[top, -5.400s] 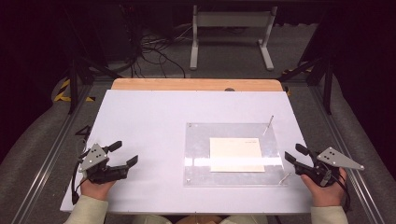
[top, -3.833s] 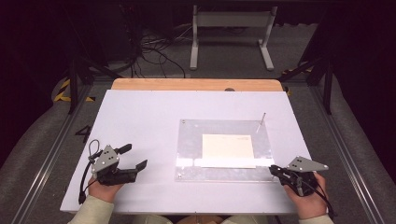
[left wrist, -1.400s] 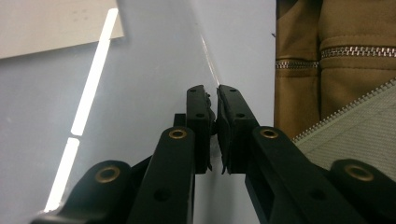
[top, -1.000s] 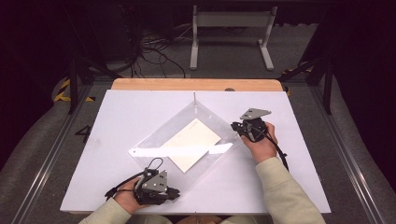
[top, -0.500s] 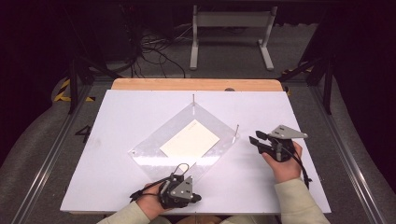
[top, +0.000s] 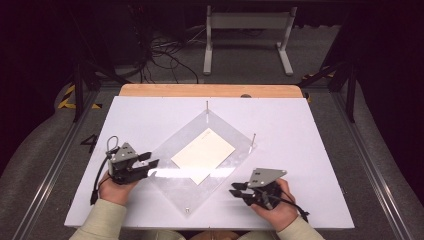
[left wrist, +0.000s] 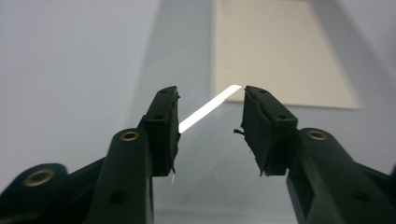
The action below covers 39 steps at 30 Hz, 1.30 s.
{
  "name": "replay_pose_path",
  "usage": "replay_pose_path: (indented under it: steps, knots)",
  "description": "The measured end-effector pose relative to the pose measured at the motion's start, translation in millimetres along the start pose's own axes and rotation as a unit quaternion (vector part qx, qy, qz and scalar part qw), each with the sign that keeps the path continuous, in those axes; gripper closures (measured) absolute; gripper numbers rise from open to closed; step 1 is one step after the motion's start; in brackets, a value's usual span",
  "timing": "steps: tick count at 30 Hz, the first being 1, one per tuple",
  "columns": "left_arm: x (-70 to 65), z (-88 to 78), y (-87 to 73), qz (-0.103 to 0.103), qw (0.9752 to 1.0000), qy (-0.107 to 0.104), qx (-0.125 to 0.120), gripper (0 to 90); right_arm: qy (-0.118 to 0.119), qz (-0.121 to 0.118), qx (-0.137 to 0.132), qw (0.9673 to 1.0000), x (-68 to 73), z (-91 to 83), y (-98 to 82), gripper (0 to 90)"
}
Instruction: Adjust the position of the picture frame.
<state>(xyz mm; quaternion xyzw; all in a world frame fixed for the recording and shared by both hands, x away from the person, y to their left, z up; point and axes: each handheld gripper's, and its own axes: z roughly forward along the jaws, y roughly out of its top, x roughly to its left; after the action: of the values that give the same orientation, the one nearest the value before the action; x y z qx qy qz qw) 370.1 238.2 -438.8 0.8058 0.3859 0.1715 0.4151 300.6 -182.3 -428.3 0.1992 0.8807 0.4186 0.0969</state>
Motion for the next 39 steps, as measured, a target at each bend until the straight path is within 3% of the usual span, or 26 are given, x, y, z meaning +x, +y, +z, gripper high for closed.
replay_pose_path:
  steps: [2, 4, 8, 9, 10, 12, 14, 15, 18, 21, 25, 29, 35, 39]
  knots:
    - [12.0, 1.6, -5.5, -0.018, 0.9998, 0.006, 0.008, 54.4, 0.007, -0.013, 0.008, 0.9999, 6.6, 8.8, 4.0, 74.5]
    - [18.2, 5.5, -8.4, -0.022, 0.9995, 0.012, 0.022, 55.1, 0.008, -0.009, 0.012, 0.9999, 6.7, 11.9, 4.2, 73.5]
    - [14.5, 15.6, -8.2, 0.005, 0.9985, 0.017, 0.053, 63.2, 0.015, -0.002, 0.008, 0.9999, 8.5, 12.2, 2.8, 72.8]
    - [14.5, 15.6, -8.2, 0.005, 0.9985, 0.017, 0.053, 66.4, 0.015, -0.002, 0.008, 0.9999, 8.5, 12.2, 2.8, 72.8]
    - [13.1, 19.6, -9.1, 0.006, 0.9974, 0.019, 0.069, 66.4, 0.018, -0.005, 0.009, 0.9998, 10.3, 12.9, 2.8, 72.3]
    - [14.1, 19.8, -9.0, 0.008, 0.9975, 0.022, 0.067, 74.5, 0.022, -0.010, 0.012, 0.9996, 13.6, 14.9, 2.8, 71.6]
    - [17.0, 18.7, -9.9, -0.003, 0.9975, 0.022, 0.067, 82.9, 0.024, -0.012, 0.014, 0.9996, 14.9, 15.9, 1.9, 71.3]
    - [17.3, 18.7, -10.4, -0.012, 0.9977, 0.019, 0.065, 83.4, 0.022, -0.013, 0.014, 0.9996, 14.5, 15.6, 1.3, 71.3]
    - [13.7, 18.8, -9.4, -0.011, 0.9972, 0.029, 0.069, 83.7, 0.023, -0.007, 0.010, 0.9997, 13.4, 13.1, 0.8, 70.9]
    - [10.2, 17.7, -9.9, -0.015, 0.9972, 0.019, 0.070, 83.8, 0.022, -0.007, 0.009, 0.9997, 14.1, 11.3, 0.5, 70.6]
    - [0.4, 16.9, -11.0, -0.025, 0.9967, -0.026, 0.073, 83.9, 0.028, -0.012, 0.009, 0.9995, 18.8, 11.3, 0.2, 69.5]
    - [-21.5, 20.0, -7.5, 0.003, 0.9934, -0.075, 0.087, 83.9, 0.027, -0.008, 0.008, 0.9996, 19.8, 7.8, -2.3, 69.2]
    - [-58.8, 26.9, -0.3, 0.048, 0.9834, -0.135, 0.111, 83.8, 0.005, 0.012, -0.008, 0.9999, 10.7, -8.5, -9.5, 69.2]
    - [-77.6, 29.7, 3.0, 0.081, 0.9771, -0.156, 0.120, 83.9, -0.020, 0.043, -0.024, 0.9986, -4.8, -25.7, -18.2, 69.6]
